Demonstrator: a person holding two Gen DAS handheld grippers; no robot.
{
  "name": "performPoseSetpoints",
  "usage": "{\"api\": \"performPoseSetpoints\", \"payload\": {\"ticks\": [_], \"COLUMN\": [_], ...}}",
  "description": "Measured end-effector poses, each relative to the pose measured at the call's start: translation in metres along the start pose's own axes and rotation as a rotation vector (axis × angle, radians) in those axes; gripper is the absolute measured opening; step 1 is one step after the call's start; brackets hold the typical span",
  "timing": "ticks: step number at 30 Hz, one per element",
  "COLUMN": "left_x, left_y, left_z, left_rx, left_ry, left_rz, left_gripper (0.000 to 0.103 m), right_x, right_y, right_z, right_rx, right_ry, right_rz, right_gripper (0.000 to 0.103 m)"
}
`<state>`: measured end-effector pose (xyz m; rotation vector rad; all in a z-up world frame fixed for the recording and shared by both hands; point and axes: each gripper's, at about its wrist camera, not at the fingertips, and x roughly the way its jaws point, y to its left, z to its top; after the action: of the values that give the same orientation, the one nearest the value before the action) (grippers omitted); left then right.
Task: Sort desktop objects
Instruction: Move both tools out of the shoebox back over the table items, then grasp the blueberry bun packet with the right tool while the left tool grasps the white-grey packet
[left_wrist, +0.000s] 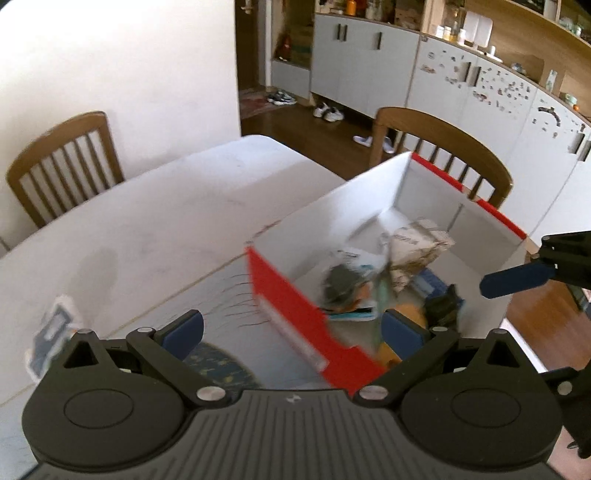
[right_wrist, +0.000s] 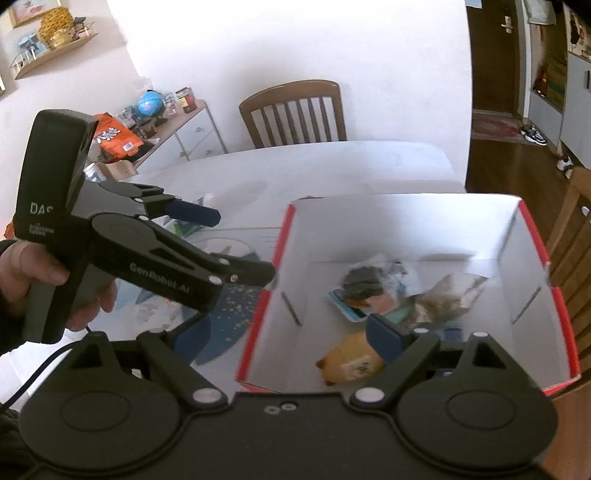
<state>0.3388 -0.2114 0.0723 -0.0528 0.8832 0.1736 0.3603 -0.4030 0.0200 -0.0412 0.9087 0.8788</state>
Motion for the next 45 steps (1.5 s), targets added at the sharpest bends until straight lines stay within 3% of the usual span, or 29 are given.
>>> {"api": "performPoseSetpoints", "payload": {"ticks": [10, 22, 34, 37, 45], "left_x": [-0.032, -0.058, -0.056, -0.052, -0.033], "left_y": [0.05, 0.112, 0.171, 0.187, 0.218], "left_z": [-0.026, -0.048, -0.074, -0.081, -0.087], "left_rx": [-0.004, -0.011, -0.05, -0.068, -0.065], "left_ry": [-0.022, -0.057, -0.05, -0.046, -0.049], "left_rz": [0.066, 0.066, 0.071, 0.04, 0.045], "left_gripper": [0.103, 0.103, 0.103, 0.103, 0.103], "right_x": [0.027, 0.069, 0.119, 0.132, 0.164], "right_y": [0.053, 0.12, 0.173, 0.18, 0.188], "right_z": [0.006, 0.012, 0.016, 0.018, 0.019], "right_rx": [-0.037, -0.11, -0.238, -0.267, -0.328], "right_ry": [0.007, 0.013, 0.031, 0.044, 0.087], "right_rz": [-0.004, 0.002, 0.031, 0.031, 0.03], "right_gripper": [0.091, 0.091, 0.091, 0.091, 0.091]}}
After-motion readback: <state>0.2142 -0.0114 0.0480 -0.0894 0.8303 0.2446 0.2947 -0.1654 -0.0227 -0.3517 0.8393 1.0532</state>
